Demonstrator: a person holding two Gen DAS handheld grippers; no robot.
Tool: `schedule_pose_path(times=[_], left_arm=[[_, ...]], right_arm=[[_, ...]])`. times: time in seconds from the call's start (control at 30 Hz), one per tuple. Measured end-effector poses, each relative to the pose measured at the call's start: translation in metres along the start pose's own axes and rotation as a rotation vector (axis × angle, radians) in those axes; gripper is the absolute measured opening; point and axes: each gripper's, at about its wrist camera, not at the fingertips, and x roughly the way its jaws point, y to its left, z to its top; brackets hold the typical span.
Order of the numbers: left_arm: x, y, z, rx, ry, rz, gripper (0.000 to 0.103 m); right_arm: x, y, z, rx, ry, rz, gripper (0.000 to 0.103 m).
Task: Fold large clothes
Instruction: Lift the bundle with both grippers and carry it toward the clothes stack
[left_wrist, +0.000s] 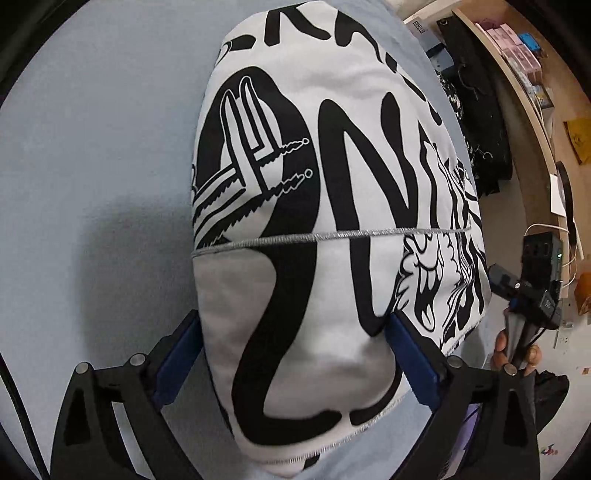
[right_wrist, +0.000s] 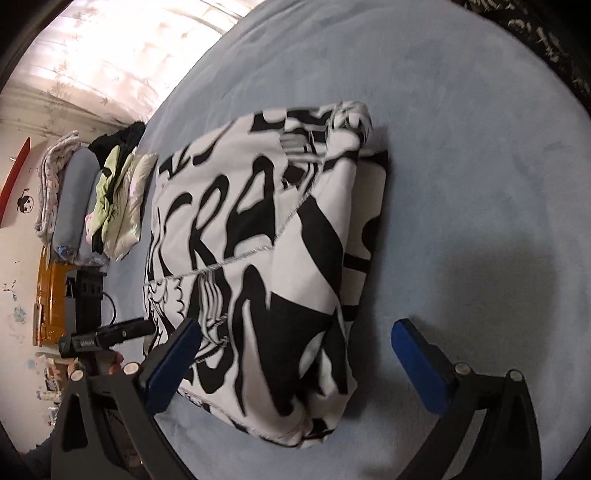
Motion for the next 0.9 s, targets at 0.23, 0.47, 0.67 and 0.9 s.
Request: schedule_pose_path(times=[0.23, 0.47, 0.67, 0.9], left_arm=[[0.016, -0.002, 0.009, 0.012, -0.022, -0.021, 0.103], [0.029, -0.002, 0.018, 0.026, -0.031, -0.037, 0.103], [0.042, -0.013, 0.028, 0.036, -0.044, -0.050, 0.103], [0.048, -0.019, 0.031, 0.039, -0.050, -0.045, 0.103]], right_arm=[[0.023, -0.012, 0.009, 0.006, 0.023, 0.088, 0.103], [0.047, -0.007, 0.019, -0.065, 0.054, 0.136, 0.103], [0.058, 0.002, 0.028, -0.096, 0.007, 0.190, 0.103], [0.062, 0.015, 0.029, -0.104, -0.037, 0.179, 0.097]])
